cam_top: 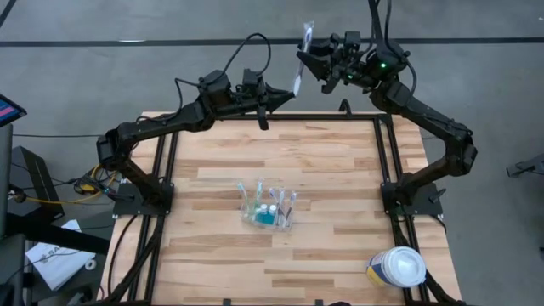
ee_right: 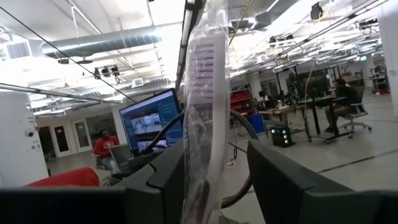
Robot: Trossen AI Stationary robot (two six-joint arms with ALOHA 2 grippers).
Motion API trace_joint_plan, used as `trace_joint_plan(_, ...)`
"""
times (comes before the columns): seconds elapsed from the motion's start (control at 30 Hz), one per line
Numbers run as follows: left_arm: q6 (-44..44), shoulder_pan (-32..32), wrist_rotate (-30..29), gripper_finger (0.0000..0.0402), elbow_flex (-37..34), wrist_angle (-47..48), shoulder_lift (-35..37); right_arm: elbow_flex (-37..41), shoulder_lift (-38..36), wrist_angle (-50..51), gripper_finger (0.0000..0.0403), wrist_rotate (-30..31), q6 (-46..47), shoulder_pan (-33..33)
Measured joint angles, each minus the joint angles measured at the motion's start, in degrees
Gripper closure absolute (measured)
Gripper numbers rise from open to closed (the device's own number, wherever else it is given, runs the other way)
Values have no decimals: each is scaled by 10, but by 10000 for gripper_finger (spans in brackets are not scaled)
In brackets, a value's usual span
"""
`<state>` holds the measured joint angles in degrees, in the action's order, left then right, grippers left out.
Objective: Pick & Place toothbrushing station
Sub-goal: Put the purple toothbrush into the transparent organizer
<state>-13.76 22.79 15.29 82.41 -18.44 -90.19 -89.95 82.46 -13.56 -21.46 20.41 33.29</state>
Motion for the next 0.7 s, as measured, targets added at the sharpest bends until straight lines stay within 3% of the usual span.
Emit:
trace_joint_plan(0.57, -1, 9, 0, 401, 0, 1, 0, 0, -9, -2, 255, -27, 0, 29)
trace_joint_plan(0.7, -2, 9, 0, 401, 0, 2, 0, 0, -9, -2, 293, -48, -24, 29)
